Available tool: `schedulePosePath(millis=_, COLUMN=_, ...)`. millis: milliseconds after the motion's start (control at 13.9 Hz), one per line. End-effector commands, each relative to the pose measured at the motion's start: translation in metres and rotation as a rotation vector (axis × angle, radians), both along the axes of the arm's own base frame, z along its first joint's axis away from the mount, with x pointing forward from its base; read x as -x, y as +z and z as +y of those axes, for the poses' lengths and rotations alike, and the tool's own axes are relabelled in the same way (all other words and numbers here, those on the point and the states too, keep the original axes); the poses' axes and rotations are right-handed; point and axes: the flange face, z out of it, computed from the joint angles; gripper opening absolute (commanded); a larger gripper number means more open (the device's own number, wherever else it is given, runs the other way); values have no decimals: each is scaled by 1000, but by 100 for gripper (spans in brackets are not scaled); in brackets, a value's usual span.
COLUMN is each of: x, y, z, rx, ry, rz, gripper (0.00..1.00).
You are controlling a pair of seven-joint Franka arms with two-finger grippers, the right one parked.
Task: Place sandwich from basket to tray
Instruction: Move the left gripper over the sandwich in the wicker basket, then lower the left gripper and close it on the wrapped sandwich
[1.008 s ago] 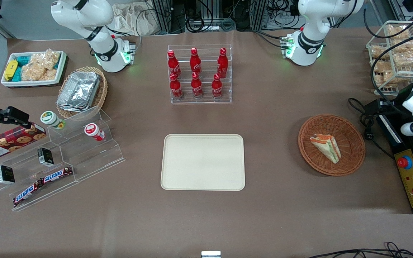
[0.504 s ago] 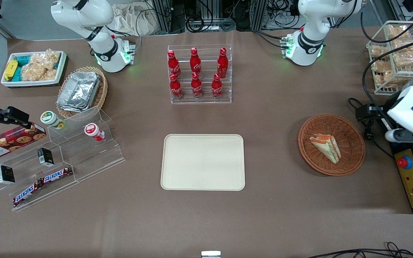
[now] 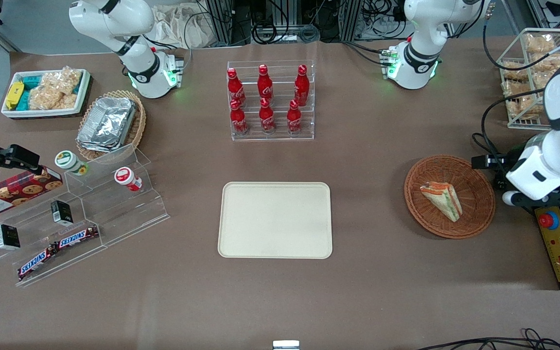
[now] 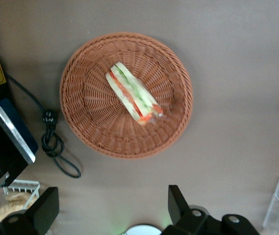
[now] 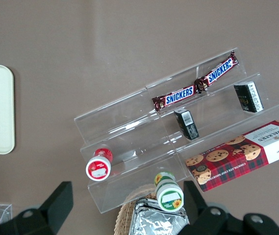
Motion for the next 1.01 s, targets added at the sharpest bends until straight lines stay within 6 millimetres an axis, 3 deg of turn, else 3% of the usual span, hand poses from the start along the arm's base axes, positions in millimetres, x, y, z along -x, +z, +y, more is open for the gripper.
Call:
schedulePosePath(millis=0, x=28, y=-37, z=7, rx=-5, ry=5, rz=-42, gripper=99)
schedulePosePath(millis=432, x=43, y=-120, z=17, rx=-35, ry=262, rz=-183, gripper=99)
schedulePosePath(millis=648, x=52, y=-158, z=16, rx=-45, ry=322, rz=-152, gripper=99)
schedulePosePath(millis=936, x=47, y=-192, z=27, rx=-43, ry=522, rz=-252, gripper=98)
